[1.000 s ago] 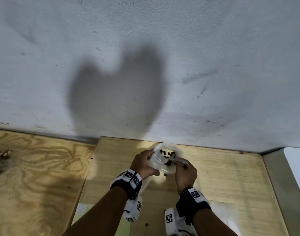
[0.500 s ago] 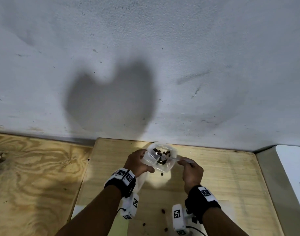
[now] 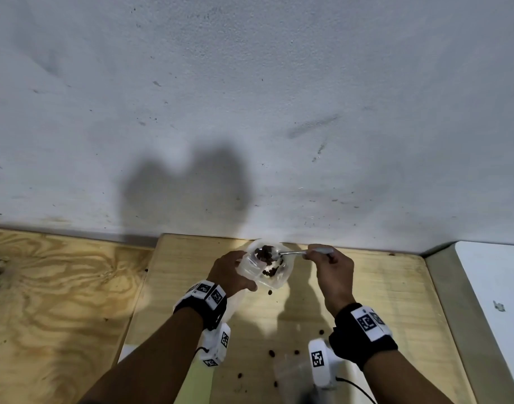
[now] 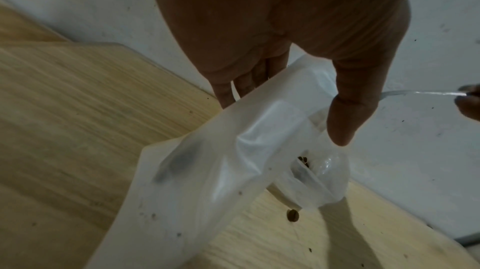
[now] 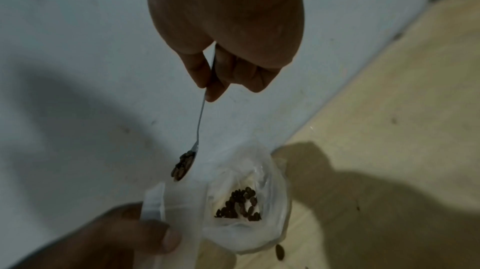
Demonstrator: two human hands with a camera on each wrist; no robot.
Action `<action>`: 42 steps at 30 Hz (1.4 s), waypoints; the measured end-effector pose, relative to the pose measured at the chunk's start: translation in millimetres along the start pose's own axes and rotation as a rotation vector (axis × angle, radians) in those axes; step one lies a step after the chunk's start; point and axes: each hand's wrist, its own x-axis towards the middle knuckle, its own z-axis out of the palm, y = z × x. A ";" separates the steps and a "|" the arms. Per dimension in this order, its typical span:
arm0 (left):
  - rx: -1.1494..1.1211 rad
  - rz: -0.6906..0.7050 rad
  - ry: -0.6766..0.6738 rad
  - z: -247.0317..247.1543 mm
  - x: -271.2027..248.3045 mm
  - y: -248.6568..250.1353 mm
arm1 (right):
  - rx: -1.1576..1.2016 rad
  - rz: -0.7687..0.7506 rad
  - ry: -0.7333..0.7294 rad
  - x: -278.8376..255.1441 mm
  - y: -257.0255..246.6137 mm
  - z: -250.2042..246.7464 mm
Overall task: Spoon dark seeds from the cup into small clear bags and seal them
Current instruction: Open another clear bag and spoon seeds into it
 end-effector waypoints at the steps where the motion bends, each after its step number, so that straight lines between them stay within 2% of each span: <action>1: -0.018 -0.001 0.004 0.9 -0.3 0.9 | -0.062 -0.066 -0.035 -1.4 -1.2 3.6; 5: -0.038 -0.006 0.004 2.1 -1.6 4.3 | -0.292 -0.317 -0.193 -10.6 -6.0 14.1; 8: -0.068 -0.025 0.005 2.4 -2.2 4.4 | -0.320 -0.419 -0.253 -14.7 -12.2 12.1; 10: -0.086 -0.036 -0.002 2.3 -1.4 2.8 | -0.249 -0.410 -0.149 -11.1 -9.3 5.7; 12: -0.116 -0.053 -0.010 1.7 -0.2 1.2 | -0.194 -0.366 0.038 -5.5 -0.3 -2.8; 14: -0.139 -0.068 -0.012 0.8 0.6 0.9 | -0.227 -0.316 0.152 -2.6 13.4 -9.3; 17: -0.132 -0.063 -0.020 0.9 0.5 2.6 | -0.397 -0.249 0.089 -6.1 35.1 -7.2; 20: -0.099 -0.048 -0.018 0.9 0.4 3.6 | -0.598 -0.430 0.041 -11.0 49.7 0.7; 23: -0.081 -0.057 -0.007 0.2 0.1 3.8 | -0.698 -0.563 0.058 -12.0 49.5 5.1; 27: -0.039 -0.057 -0.027 2.3 3.0 1.5 | -0.825 -0.530 0.016 -9.7 53.6 4.4; 32: 0.032 0.008 -0.053 2.7 4.3 4.8 | -0.774 -0.539 -0.068 -19.1 65.2 9.8; 36: 0.064 0.033 -0.049 0.2 3.8 4.5 | -0.790 -0.572 -0.027 -19.1 62.7 9.0; 42: 0.085 0.088 0.001 3.0 0.5 3.5 | -0.801 -0.462 0.018 -7.9 52.5 7.1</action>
